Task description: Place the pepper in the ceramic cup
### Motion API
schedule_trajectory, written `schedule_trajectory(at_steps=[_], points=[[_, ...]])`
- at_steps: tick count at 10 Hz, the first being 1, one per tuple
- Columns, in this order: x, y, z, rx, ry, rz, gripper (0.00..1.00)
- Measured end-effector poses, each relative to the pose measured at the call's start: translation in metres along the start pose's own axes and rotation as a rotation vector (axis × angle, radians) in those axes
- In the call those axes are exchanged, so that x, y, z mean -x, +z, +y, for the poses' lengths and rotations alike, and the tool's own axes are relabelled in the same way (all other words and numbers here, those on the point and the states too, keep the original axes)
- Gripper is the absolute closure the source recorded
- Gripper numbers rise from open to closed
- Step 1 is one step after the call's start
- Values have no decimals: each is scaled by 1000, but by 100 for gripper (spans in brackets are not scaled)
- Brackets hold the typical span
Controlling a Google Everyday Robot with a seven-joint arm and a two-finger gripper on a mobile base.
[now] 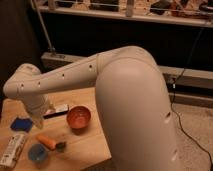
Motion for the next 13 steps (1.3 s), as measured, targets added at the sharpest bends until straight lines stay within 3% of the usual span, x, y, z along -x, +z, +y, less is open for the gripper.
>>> schedule_trajectory(at_steps=[2, 4, 7, 10, 13], points=[[28, 10, 36, 29, -115, -40, 35], [46, 19, 49, 42, -160, -79, 35], [52, 32, 39, 44, -132, -126, 35], [43, 55, 38, 75, -92, -113, 35], [53, 80, 49, 83, -114, -107, 35]])
